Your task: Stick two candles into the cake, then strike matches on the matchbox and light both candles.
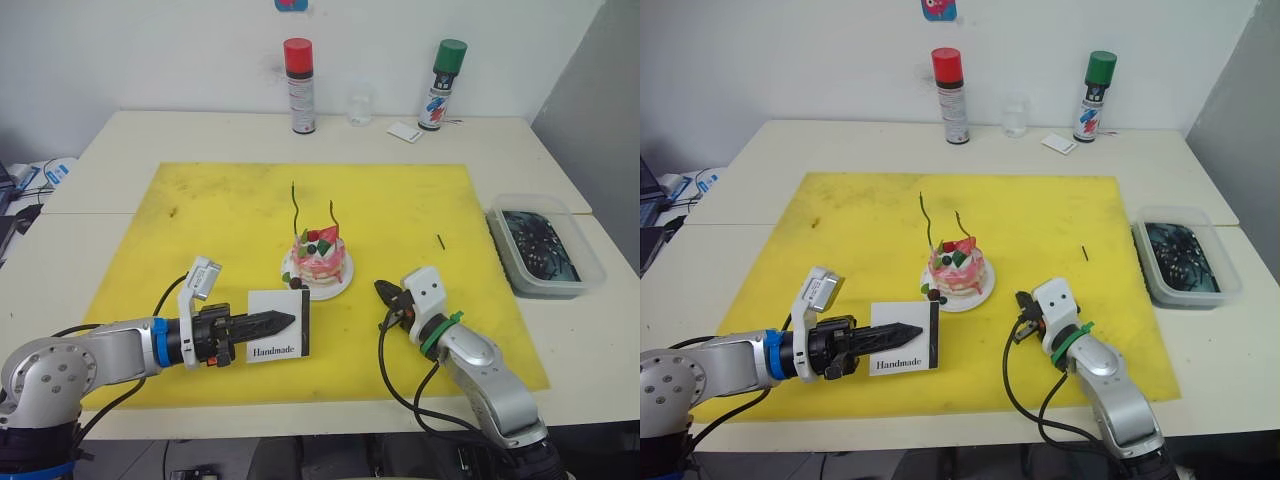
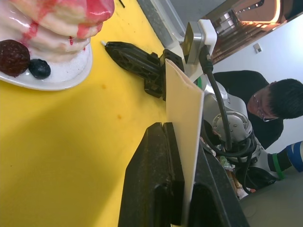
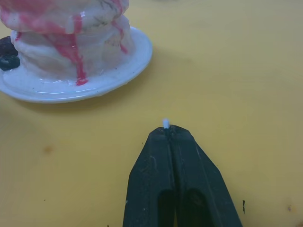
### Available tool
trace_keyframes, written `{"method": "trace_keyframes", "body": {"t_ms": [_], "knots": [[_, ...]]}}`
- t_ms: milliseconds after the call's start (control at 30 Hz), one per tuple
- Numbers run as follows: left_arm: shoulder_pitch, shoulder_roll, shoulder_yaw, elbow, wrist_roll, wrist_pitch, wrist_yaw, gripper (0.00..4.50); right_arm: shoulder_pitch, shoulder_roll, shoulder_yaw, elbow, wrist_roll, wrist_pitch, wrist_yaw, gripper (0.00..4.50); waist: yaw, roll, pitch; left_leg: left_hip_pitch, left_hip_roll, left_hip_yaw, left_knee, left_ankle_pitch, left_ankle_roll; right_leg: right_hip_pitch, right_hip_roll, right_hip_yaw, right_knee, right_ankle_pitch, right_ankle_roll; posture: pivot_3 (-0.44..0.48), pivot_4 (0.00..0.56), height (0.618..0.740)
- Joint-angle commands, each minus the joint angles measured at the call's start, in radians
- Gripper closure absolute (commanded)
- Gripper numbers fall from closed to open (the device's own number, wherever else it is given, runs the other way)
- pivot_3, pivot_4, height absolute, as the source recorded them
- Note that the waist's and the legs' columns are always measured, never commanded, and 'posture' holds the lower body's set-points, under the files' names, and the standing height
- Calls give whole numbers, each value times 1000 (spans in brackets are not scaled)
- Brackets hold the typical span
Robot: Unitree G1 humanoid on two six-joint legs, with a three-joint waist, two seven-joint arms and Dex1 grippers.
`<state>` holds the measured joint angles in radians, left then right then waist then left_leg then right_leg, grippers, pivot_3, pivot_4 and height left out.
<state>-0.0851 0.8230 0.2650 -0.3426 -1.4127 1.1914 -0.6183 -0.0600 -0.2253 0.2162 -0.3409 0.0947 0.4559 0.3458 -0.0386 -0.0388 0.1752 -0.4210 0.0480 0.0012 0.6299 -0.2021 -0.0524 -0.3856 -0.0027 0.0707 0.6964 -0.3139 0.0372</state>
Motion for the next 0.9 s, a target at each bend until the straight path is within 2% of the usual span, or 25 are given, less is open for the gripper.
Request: {"method": "trace_keyframes", "body": {"t_ms": [33,167,300,500,667,900], "knots": [[-17,-3,7,4,-17,-2,9,4500,0,-12,-24,-28,20,41,10,4476,1,0,0,0,0,0,0,0,0,0,0,0,0,0,0,0,150,740],[-42,-9,6,26,-72,17,36,4500,-19,-66,-61,-133,78,110,69,4476,6,0,0,0,0,0,0,0,0,0,0,0,0,0,0,0,150,740],[-78,-7,-13,68,-131,50,55,4500,-51,-186,-92,-275,165,169,189,4476,6,1,1,-1,0,0,0,0,0,0,0,0,0,0,0,0,150,740],[-175,-8,-66,141,-178,103,70,4500,-199,-362,-117,-404,309,208,380,4476,6,1,1,-1,0,0,0,0,0,0,1,-1,0,0,1,0,150,740],[-235,-17,-99,176,-136,118,57,4500,-334,-449,-52,-388,337,211,490,4476,6,0,1,-1,0,0,0,0,0,0,1,-1,-1,0,0,0,150,740],[-229,-40,-110,112,24,26,-46,4500,-448,-433,67,-318,254,198,483,4476,6,1,1,-4,0,-1,-1,0,0,-2,1,-2,-1,0,0,0,150,740]]}}
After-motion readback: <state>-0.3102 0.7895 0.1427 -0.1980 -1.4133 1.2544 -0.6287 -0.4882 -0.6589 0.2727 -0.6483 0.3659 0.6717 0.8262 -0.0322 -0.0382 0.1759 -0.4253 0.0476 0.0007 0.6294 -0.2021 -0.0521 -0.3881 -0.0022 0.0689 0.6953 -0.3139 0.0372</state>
